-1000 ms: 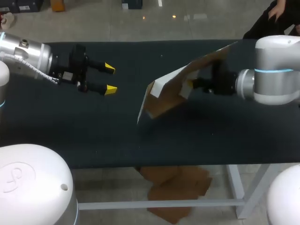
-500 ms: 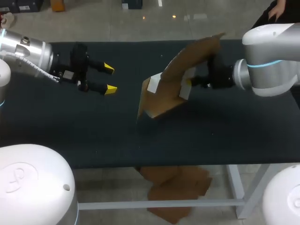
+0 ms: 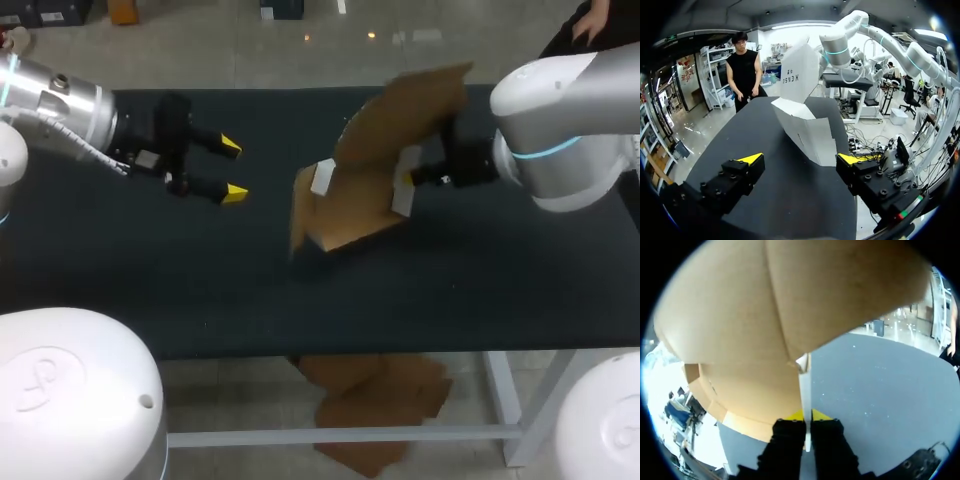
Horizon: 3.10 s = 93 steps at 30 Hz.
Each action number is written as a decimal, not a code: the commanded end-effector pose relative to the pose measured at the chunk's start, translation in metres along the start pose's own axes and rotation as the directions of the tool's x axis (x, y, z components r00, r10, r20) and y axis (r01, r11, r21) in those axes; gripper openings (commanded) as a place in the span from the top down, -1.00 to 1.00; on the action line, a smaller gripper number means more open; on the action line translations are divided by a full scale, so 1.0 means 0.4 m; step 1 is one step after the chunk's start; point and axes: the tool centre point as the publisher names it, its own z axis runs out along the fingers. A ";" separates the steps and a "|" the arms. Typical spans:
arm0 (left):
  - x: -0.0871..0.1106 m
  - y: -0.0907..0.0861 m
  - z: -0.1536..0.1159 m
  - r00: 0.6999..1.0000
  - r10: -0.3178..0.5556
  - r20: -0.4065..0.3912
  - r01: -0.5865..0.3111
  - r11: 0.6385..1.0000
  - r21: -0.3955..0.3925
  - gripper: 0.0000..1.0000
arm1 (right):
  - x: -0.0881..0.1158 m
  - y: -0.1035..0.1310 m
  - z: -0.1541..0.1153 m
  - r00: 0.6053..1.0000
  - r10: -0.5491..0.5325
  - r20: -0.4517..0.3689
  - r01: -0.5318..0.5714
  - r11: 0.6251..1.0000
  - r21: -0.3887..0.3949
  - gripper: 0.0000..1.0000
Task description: Assemble the packaging by folding the flat box into shape, placing the metal phone stand inside, and closing the box properly
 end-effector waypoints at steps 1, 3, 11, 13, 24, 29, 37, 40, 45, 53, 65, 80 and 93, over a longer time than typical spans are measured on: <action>0.012 0.008 -0.017 1.000 0.009 0.011 -0.009 1.000 -0.013 -1.00 | 0.021 0.011 -0.022 0.995 0.043 0.093 -0.065 0.965 0.254 1.00; 0.007 0.014 -0.018 1.000 0.023 0.010 -0.023 1.000 -0.020 -1.00 | 0.022 0.009 -0.030 0.994 0.045 0.102 -0.072 0.956 0.283 1.00; 0.002 0.022 -0.022 0.992 0.122 0.040 -0.119 0.991 -0.063 -1.00 | 0.025 -0.004 -0.043 0.982 0.160 0.101 -0.187 0.901 0.390 1.00; 0.002 0.022 -0.022 0.992 0.122 0.040 -0.119 0.991 -0.063 -1.00 | 0.025 -0.004 -0.043 0.982 0.160 0.101 -0.187 0.901 0.390 1.00; 0.002 0.022 -0.022 0.992 0.122 0.040 -0.119 0.991 -0.063 -1.00 | 0.025 -0.004 -0.043 0.982 0.160 0.101 -0.187 0.901 0.390 1.00; -0.012 0.029 -0.017 0.993 0.117 0.023 -0.114 0.990 -0.086 -1.00 | 0.036 -0.019 -0.025 0.944 0.187 0.272 -0.296 0.842 0.450 1.00; -0.019 0.072 -0.021 0.997 0.077 0.020 -0.075 0.994 -0.077 -1.00 | 0.066 -0.070 -0.043 0.846 0.184 0.500 -0.451 0.746 0.490 1.00; -0.022 0.083 -0.021 0.997 0.069 0.020 -0.067 0.995 -0.076 -1.00 | 0.077 -0.087 -0.051 0.830 0.191 0.525 -0.480 0.723 0.497 1.00; -0.028 0.102 -0.029 0.996 0.080 0.038 -0.077 0.993 -0.085 -1.00 | 0.085 -0.120 -0.059 0.815 0.203 0.543 -0.512 0.691 0.510 1.00; -0.033 0.119 -0.024 0.992 0.122 -0.005 -0.122 0.981 -0.149 -1.00 | 0.094 -0.155 -0.060 0.795 0.217 0.566 -0.550 0.652 0.523 1.00; 0.003 0.126 0.002 0.988 0.150 -0.036 -0.154 0.957 -0.247 -1.00 | 0.084 -0.188 -0.060 0.782 0.289 0.552 -0.601 0.586 0.544 1.00; 0.003 0.126 0.002 0.988 0.150 -0.036 -0.154 0.957 -0.247 -1.00 | 0.075 -0.197 -0.056 0.779 0.326 0.536 -0.615 0.565 0.550 1.00; 0.003 0.126 0.002 0.988 0.150 -0.036 -0.154 0.957 -0.247 -1.00 | 0.093 -0.183 -0.057 0.777 0.297 0.555 -0.623 0.491 0.610 1.00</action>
